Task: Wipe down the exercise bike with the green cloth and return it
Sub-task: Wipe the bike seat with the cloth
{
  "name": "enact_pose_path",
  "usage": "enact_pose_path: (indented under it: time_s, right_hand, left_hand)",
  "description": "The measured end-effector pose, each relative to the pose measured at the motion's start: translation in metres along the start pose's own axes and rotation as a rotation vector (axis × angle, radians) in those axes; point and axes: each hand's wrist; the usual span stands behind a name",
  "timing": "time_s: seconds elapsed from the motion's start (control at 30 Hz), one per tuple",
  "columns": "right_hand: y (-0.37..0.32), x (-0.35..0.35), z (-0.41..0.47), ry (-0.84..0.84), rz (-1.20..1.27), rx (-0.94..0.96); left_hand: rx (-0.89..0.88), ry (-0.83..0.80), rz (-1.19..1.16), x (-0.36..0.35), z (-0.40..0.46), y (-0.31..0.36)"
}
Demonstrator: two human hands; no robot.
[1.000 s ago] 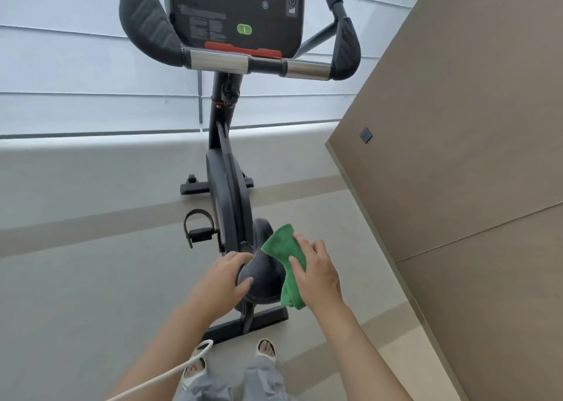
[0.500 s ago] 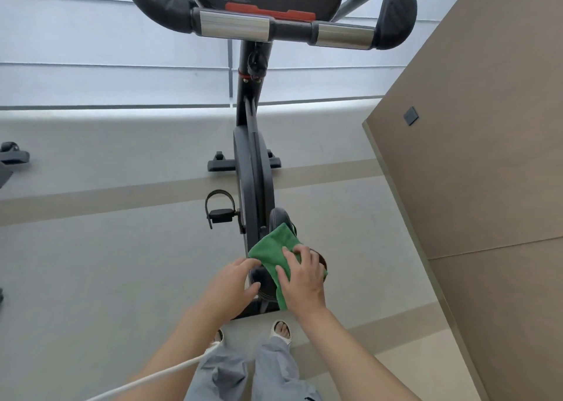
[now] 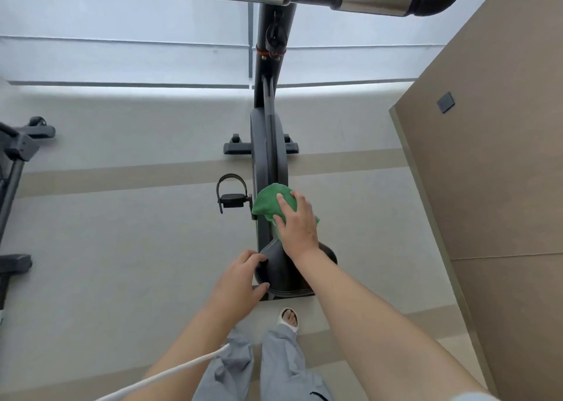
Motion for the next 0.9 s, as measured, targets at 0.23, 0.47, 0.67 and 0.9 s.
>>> enact_pose_path:
  time_s: [0.23, 0.47, 0.67, 0.9]
  right_hand:
    - [0.002, 0.005, 0.014, -0.036, 0.004, 0.003]
    - [0.025, 0.027, -0.057, 0.035, 0.056, 0.045]
    - [0.055, 0.038, -0.14, 0.089, 0.019, 0.039]
    - [0.018, 0.014, -0.067, 0.123, 0.142, -0.093]
  left_hand:
    - [0.004, 0.082, 0.037, -0.008, -0.009, 0.004]
    - [0.004, 0.095, -0.013, -0.017, -0.025, -0.001]
    - [-0.003, 0.148, -0.073, -0.024, -0.028, -0.002]
    - [0.026, 0.211, -0.044, -0.027, -0.022, 0.004]
Point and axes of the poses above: each hand's wrist, its own z-axis towards the middle knuckle, its own x-axis out of the back of the hand, y = z × x, and after that the axes turned 9 degrees about y, right-handed
